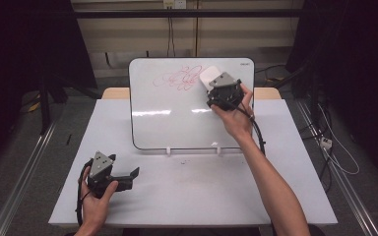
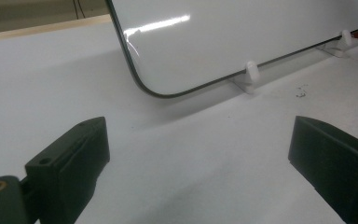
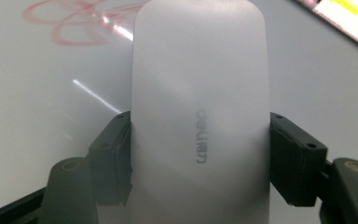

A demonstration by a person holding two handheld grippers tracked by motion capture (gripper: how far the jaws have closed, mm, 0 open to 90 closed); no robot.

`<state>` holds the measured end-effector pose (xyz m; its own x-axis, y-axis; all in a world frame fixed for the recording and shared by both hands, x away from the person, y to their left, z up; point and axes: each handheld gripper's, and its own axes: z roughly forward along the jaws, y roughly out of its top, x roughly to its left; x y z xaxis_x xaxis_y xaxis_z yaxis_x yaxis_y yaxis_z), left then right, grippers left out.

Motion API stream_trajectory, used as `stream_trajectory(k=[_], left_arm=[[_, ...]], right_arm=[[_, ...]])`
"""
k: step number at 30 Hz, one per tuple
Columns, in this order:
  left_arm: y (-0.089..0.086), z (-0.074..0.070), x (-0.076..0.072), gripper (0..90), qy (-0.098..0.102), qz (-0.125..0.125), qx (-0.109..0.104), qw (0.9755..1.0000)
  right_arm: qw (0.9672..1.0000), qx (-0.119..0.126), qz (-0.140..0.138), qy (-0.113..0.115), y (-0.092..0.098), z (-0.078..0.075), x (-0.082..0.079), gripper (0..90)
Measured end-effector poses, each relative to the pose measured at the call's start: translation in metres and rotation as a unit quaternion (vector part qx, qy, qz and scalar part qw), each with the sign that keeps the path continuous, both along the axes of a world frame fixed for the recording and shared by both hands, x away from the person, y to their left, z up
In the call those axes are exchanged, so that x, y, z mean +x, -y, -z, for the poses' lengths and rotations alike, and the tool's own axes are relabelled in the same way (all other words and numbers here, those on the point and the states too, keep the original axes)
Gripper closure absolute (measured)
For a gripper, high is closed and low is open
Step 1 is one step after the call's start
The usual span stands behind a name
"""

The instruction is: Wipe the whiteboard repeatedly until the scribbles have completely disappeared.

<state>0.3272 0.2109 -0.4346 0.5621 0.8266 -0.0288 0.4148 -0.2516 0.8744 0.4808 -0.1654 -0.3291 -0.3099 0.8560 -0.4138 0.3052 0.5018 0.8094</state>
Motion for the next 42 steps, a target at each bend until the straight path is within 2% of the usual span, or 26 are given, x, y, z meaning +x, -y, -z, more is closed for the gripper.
stream_trajectory(k=[4, 6, 10, 13, 17, 20, 23, 26, 31, 39, 42], left_arm=[[-0.001, 0.0, 0.001, 5.1, -0.001, -0.001, -0.001, 1.0], [-0.001, 0.0, 0.001, 5.1, -0.002, 0.0, -0.002, 1.0], [-0.002, 0.001, 0.003, 5.1, -0.003, -0.006, 0.002, 1.0], [-0.002, 0.0, 0.002, 5.2, 0.001, -0.008, 0.002, 1.0], [-0.001, -0.001, 0.001, 5.2, 0.001, -0.003, 0.001, 1.0], [-0.001, 0.0, 0.001, 5.2, 0.0, -0.001, 0.0, 1.0], [0.0, 0.0, 0.002, 5.2, 0.0, 0.001, -0.001, 1.0], [0.0, 0.0, 0.001, 5.2, -0.002, 0.002, -0.002, 1.0], [-0.002, 0.0, 0.001, 5.1, -0.003, 0.0, -0.003, 1.0], [-0.002, 0.001, 0.001, 5.1, -0.004, -0.002, -0.001, 1.0], [-0.004, 0.001, 0.001, 5.0, -0.003, -0.009, -0.006, 0.9999]], right_arm=[[0.9989, 0.036, 0.028, 0.002, 0.012, -0.015, 0.012, 31.5], [0.999, 0.023, 0.037, 0.009, 0.007, -0.013, 0.011, 31.5], [0.9995, 0.019, 0.024, 0.007, -0.008, -0.009, 0.008, 31.5], [0.9999, 0.011, 0.009, 0.008, -0.022, 0.0, 0.002, 31.5], [0.9997, -0.012, -0.021, 0.005, -0.044, 0.014, -0.007, 31.5], [0.9981, -0.031, -0.053, 0.0, -0.061, 0.025, -0.017, 31.5], [0.9969, -0.046, -0.064, 0.001, -0.071, 0.032, -0.022, 31.5], [0.997, -0.034, -0.069, -0.005, -0.068, 0.03, -0.02, 31.5], [0.9977, -0.028, -0.061, -0.008, -0.06, 0.022, -0.013, 31.5], [0.9992, -0.009, -0.037, -0.011, -0.039, -0.003, 0.007, 31.5], [0.9997, 0.002, -0.023, -0.008, -0.03, -0.013, 0.014, 31.5]])
